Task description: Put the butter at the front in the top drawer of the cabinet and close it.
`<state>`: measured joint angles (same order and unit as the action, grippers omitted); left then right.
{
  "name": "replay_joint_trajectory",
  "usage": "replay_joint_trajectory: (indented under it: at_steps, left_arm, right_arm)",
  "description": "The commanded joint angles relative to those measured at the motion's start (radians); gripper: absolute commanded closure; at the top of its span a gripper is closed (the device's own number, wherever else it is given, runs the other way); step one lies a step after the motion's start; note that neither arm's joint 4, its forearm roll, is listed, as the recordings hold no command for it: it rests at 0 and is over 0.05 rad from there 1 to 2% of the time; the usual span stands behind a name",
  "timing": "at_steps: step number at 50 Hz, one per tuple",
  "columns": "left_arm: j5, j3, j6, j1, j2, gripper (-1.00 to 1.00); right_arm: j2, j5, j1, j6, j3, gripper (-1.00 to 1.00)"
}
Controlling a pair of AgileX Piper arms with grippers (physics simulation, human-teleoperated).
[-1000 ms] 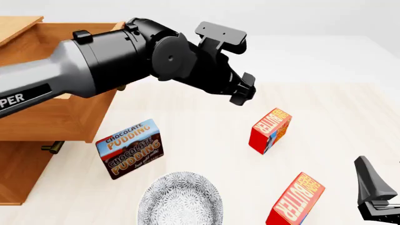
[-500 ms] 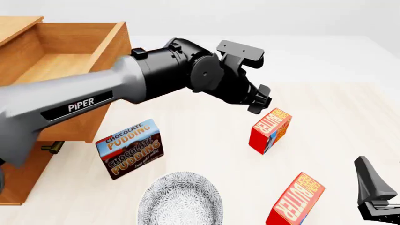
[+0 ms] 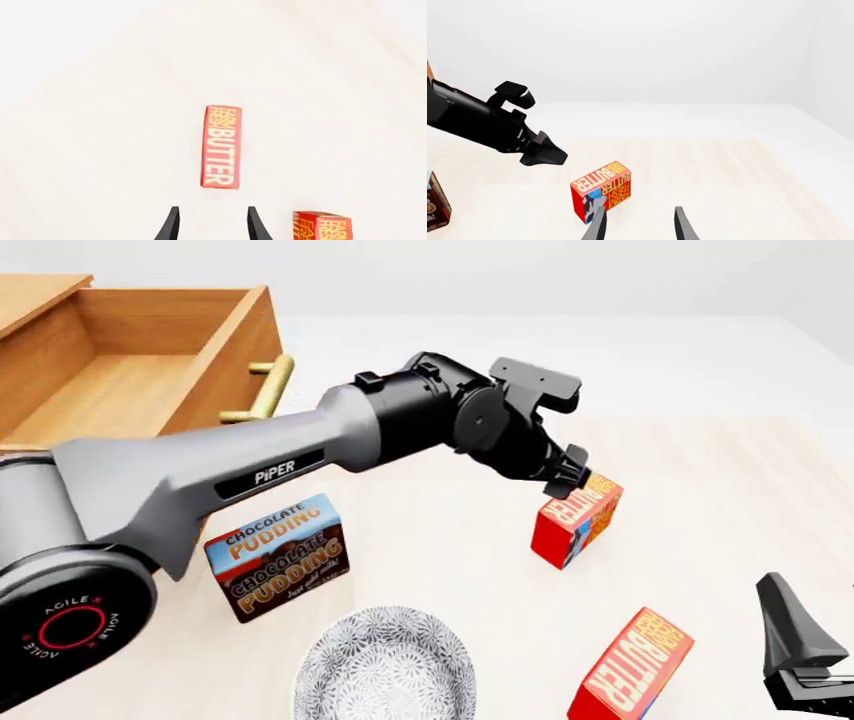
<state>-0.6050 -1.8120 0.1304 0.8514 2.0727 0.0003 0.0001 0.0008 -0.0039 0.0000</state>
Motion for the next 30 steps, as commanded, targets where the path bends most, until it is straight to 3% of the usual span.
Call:
replay_joint_trajectory:
  at_steps: [1, 30]
  left_arm:
    - [-0.018, -0.05, -0.014, -0.006, 0.062, -1.0]
    - [-0.086, -0.193, -0.015, 0.009, 0.199, -1.0]
  right_arm:
    - [0.001, 0.0, 0.0, 0.001, 0.0, -1.0]
    - [0.001, 0.0, 0.0, 0.001, 0.0, -1.0]
